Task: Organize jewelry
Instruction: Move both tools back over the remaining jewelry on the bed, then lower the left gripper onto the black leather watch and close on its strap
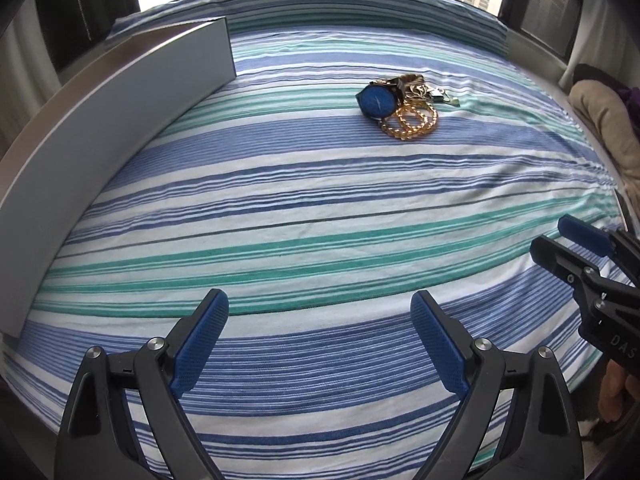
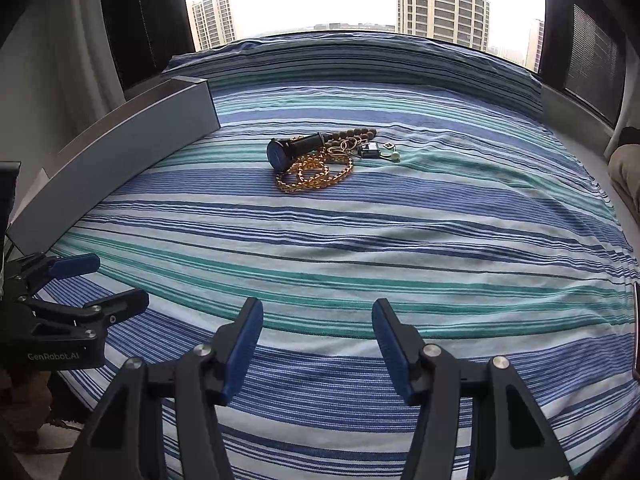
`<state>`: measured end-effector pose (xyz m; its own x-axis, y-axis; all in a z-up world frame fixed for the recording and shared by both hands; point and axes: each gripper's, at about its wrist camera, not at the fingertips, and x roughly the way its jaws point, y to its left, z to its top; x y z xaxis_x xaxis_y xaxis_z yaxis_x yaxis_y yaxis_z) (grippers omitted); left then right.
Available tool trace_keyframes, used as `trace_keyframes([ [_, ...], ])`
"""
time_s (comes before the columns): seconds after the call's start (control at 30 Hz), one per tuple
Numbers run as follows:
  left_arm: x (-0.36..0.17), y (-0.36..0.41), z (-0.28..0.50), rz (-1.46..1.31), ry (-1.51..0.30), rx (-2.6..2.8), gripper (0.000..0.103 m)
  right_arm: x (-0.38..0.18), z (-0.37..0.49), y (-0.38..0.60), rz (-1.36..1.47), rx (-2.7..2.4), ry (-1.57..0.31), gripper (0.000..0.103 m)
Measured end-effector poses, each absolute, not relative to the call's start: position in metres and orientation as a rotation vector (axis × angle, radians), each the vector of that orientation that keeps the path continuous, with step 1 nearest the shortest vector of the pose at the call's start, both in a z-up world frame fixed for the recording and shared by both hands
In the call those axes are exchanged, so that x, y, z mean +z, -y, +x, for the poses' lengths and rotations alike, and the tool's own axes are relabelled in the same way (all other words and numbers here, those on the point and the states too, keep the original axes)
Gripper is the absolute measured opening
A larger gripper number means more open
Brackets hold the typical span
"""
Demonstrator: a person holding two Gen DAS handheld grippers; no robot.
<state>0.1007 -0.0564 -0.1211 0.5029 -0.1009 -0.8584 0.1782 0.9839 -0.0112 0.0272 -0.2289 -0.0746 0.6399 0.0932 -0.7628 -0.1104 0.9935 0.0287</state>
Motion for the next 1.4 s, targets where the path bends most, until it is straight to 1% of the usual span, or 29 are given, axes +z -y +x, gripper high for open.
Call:
trace_keyframes([
  [0.23,-0.134,0.052,0.108,0.066,-1.066,-0.174,0.093,-0.084,0.031,0.224,-0.014,0.130,-0.897,0.058],
  [0.47,-0.107,0.058,0.148,0.052,-1.002,-0.267,0.093,-0.087,0.032,0.233,0.014,0.119,-0.895,0.058],
  [0.7,-0.088,0.100,0.194,0.158,-0.936,-0.357,0.093,-0.089,0.031,0.246,0.045,0.110,-0.891,0.058],
  [0.97,-0.093,0.152,0.250,0.318,-0.851,-0.417,0.092,-0.091,0.033,0.255,0.079,0.112,-0.894,0.058],
  [1.1,-0.099,0.166,0.269,0.366,-0.824,-0.420,0.086,-0.091,0.032,0.259,0.093,0.110,-0.896,0.058],
  [1.17,-0.106,0.170,0.274,0.392,-0.840,-0.416,0.081,-0.092,0.032,0.262,0.102,0.108,-0.899,0.058],
  [1.23,-0.113,0.171,0.279,0.404,-0.868,-0.418,0.070,-0.093,0.032,0.264,0.111,0.109,-0.904,0.058],
  [1.27,-0.116,0.172,0.280,0.405,-0.884,-0.421,0.068,-0.093,0.032,0.264,0.112,0.109,-0.905,0.058],
  [1.37,-0.122,0.172,0.281,0.406,-0.914,-0.433,0.054,-0.093,0.031,0.264,0.114,0.110,-0.905,0.058],
  [1.4,-0.124,0.171,0.280,0.409,-0.920,-0.434,0.047,-0.093,0.030,0.264,0.115,0.110,-0.904,0.058],
])
